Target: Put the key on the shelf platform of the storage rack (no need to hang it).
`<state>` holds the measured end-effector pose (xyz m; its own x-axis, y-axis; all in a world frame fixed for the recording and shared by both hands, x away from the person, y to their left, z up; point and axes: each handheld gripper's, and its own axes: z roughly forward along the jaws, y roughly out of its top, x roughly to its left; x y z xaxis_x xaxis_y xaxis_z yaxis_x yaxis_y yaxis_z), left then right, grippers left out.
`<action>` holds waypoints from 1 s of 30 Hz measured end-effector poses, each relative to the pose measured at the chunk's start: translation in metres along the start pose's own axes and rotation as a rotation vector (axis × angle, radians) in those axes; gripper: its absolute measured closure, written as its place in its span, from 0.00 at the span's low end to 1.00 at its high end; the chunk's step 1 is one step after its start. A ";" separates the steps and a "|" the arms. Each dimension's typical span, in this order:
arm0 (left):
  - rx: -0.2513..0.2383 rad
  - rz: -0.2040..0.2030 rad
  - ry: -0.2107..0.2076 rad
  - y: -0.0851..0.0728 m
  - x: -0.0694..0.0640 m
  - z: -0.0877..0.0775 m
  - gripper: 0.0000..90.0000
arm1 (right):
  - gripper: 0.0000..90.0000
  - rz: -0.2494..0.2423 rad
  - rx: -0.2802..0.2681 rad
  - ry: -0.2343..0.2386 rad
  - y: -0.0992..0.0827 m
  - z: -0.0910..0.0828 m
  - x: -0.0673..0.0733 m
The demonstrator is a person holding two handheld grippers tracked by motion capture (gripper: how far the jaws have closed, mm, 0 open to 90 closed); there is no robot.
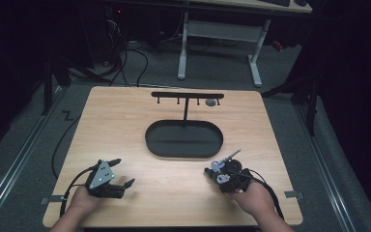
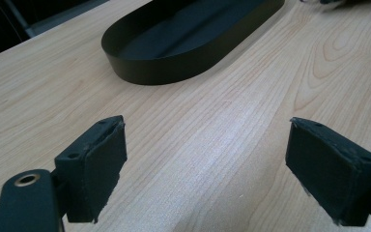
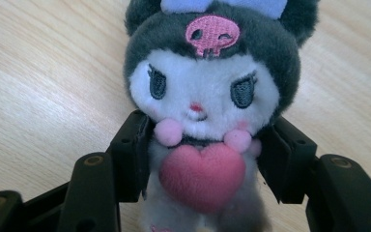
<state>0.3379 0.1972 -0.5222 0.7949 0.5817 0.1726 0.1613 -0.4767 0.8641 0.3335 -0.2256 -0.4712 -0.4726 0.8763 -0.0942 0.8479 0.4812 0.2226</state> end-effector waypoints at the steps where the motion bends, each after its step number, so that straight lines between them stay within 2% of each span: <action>1: 0.000 -0.001 0.000 0.000 0.000 0.000 0.17 | 0.48 0.002 -0.009 -0.003 0.000 -0.002 0.000; 10: -0.001 0.000 -0.001 0.000 0.000 0.000 0.17 | 0.49 0.001 -0.035 0.004 0.010 -0.019 -0.004; 22: -0.001 0.000 -0.005 0.000 0.001 0.000 0.17 | 0.49 -0.001 -0.067 0.014 0.028 -0.028 -0.006; 30: -0.002 -0.001 -0.007 0.000 0.001 0.000 0.17 | 0.49 0.018 -0.103 0.035 0.046 -0.034 -0.009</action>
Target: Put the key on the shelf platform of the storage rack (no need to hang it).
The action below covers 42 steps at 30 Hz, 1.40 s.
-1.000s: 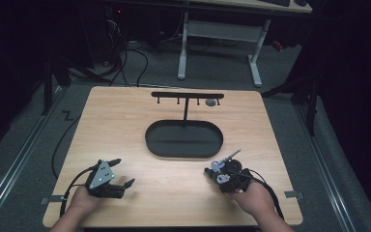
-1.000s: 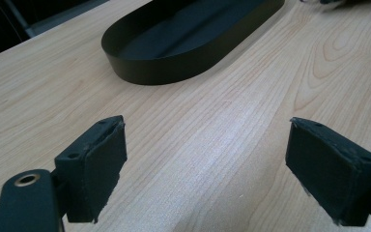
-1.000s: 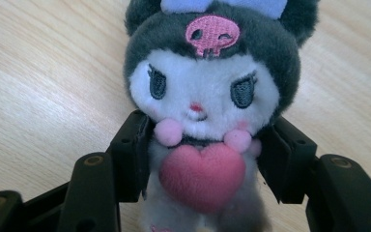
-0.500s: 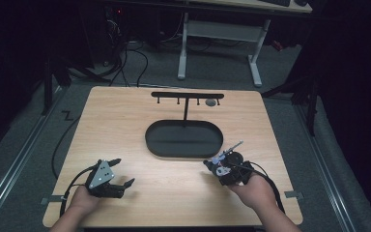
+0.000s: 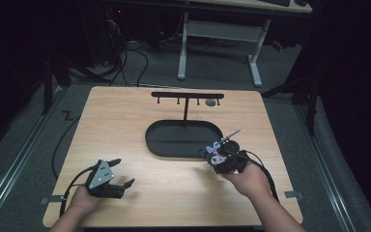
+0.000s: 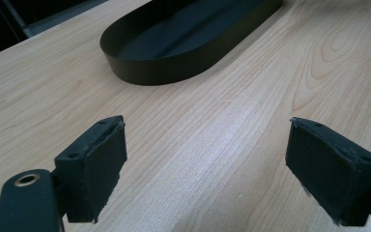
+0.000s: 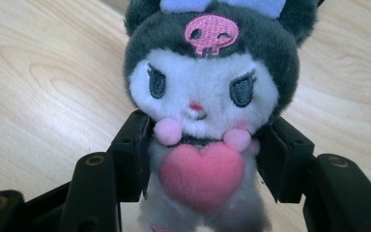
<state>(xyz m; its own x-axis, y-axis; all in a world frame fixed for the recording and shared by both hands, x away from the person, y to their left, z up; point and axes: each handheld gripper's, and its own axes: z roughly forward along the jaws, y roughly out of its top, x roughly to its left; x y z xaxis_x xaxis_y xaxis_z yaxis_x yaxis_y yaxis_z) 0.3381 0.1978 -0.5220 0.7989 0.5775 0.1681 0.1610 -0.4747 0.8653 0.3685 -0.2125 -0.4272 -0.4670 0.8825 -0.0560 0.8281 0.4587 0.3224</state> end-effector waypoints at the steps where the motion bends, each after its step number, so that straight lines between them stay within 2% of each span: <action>1: 0.000 0.000 0.000 0.000 0.000 0.000 0.17 | 0.49 0.001 -0.003 0.002 0.001 0.000 0.000; 8: 0.000 0.000 -0.001 0.000 0.000 0.000 0.17 | 0.49 0.015 -0.024 0.002 0.017 -0.003 -0.003; 15: -0.002 0.001 -0.001 0.000 0.000 0.000 0.17 | 0.49 0.009 -0.037 0.008 0.033 0.002 -0.004; 16: -0.001 0.001 -0.002 0.000 0.000 0.000 0.17 | 0.49 0.020 -0.039 0.010 0.036 0.003 -0.003; 17: -0.001 0.002 -0.002 0.000 0.000 0.000 0.17 | 0.49 0.008 -0.046 0.015 0.038 0.003 -0.004; 25: -0.001 0.003 -0.004 0.000 -0.001 0.000 0.17 | 0.49 0.005 -0.056 0.011 0.058 0.009 -0.003; 42: 0.000 0.003 -0.005 0.000 -0.001 0.000 0.17 | 0.49 0.015 -0.053 0.041 0.080 0.029 -0.001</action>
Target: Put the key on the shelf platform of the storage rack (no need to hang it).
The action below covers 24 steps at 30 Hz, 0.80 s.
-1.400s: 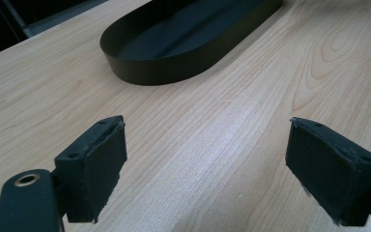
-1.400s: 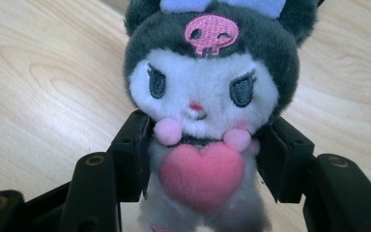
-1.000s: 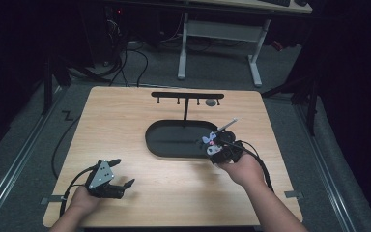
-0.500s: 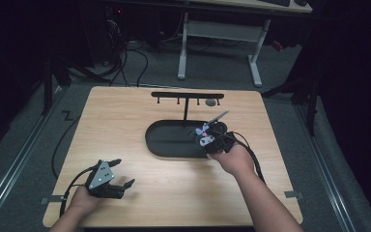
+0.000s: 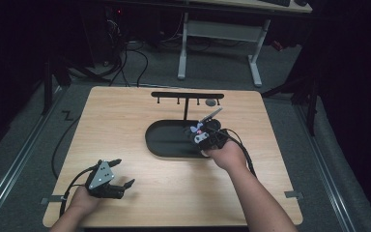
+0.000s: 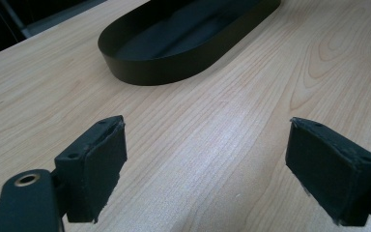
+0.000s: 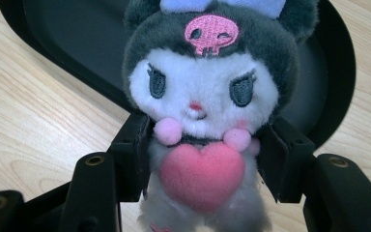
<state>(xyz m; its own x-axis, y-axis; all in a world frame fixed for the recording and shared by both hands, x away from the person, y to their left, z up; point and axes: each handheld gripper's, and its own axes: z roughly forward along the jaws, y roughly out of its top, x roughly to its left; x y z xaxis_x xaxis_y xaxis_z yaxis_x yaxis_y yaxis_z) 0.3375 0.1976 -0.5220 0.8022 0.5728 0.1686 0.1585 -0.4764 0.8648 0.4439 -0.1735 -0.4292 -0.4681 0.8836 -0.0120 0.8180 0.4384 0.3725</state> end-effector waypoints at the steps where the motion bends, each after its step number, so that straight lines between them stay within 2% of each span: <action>1: 0.000 0.000 0.000 0.000 0.000 0.000 0.17 | 0.49 0.000 0.000 0.000 0.000 0.000 0.000; 5: 0.000 0.001 0.000 0.000 0.000 0.000 0.17 | 0.49 0.009 0.000 0.003 0.004 0.004 0.000; 11: -0.002 -0.001 -0.002 0.000 0.000 0.000 0.17 | 0.49 -0.009 0.001 -0.002 0.012 0.010 0.003; 19: -0.003 0.001 0.000 0.000 0.000 0.000 0.17 | 0.49 -0.001 -0.017 0.016 0.025 0.015 0.007; 21: -0.004 0.000 -0.001 0.000 0.000 0.000 0.17 | 0.49 0.009 -0.010 0.015 0.027 0.016 0.008; 22: -0.004 -0.002 -0.002 0.000 0.001 0.000 0.17 | 0.49 -0.010 -0.004 0.009 0.029 0.021 0.008; 24: -0.005 -0.003 -0.002 0.000 0.001 0.000 0.17 | 0.49 -0.003 -0.001 0.010 0.029 0.022 0.009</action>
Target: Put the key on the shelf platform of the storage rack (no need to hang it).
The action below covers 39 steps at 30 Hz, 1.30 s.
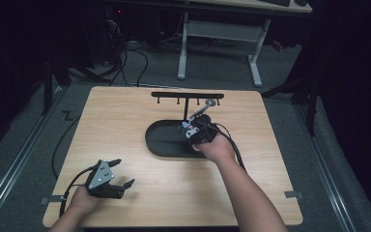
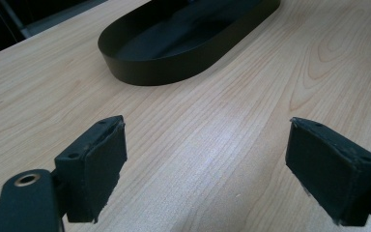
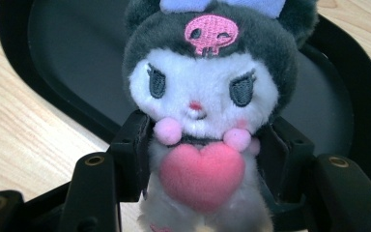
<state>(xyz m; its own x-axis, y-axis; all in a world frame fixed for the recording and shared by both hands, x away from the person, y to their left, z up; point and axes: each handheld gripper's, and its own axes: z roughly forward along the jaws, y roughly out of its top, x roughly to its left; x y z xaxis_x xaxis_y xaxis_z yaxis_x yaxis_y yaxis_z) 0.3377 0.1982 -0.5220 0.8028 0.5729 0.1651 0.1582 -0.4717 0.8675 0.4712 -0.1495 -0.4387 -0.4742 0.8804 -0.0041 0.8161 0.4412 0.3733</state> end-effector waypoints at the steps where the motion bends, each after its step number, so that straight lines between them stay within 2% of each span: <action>1: -0.001 -0.001 0.000 0.000 0.000 0.000 0.17 | 0.49 0.005 -0.002 0.001 0.002 0.004 0.000; 6: -0.001 -0.002 0.000 0.000 0.000 0.000 0.17 | 0.49 0.023 -0.003 0.005 0.005 0.010 0.000; 14: -0.002 -0.002 0.000 0.000 0.000 0.000 0.17 | 0.49 0.022 -0.005 0.012 0.008 0.020 -0.001; 16: 0.000 -0.003 0.000 0.000 0.000 0.000 0.17 | 0.49 0.037 -0.003 0.015 0.009 0.022 0.000; 17: 0.001 -0.003 -0.002 0.000 0.001 0.000 0.17 | 0.49 0.023 -0.002 0.017 0.010 0.024 0.000; 25: -0.002 -0.004 -0.001 0.000 0.001 0.000 0.17 | 0.49 0.015 0.001 0.032 0.013 0.029 0.007; 29: -0.001 -0.004 -0.001 0.000 0.001 0.000 0.17 | 0.49 0.012 0.006 0.032 0.013 0.032 0.007; 30: -0.002 -0.004 -0.001 0.000 0.001 0.000 0.17 | 0.48 0.020 0.022 0.030 0.012 0.034 0.008; 31: -0.002 -0.005 -0.002 0.000 0.001 0.000 0.17 | 0.48 0.004 0.020 0.024 0.012 0.036 0.008; 39: -0.001 -0.004 -0.002 0.000 0.000 0.000 0.17 | 0.48 -0.004 0.035 0.017 0.010 0.041 0.010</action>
<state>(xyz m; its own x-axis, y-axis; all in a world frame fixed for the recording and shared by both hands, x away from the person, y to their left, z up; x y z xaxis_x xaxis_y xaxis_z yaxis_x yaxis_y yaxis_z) 0.3380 0.1987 -0.5218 0.8032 0.5736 0.1608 0.1608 -0.4687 0.8686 0.4885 -0.1292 -0.4734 -0.4831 0.8755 0.0102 0.8250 0.4513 0.3403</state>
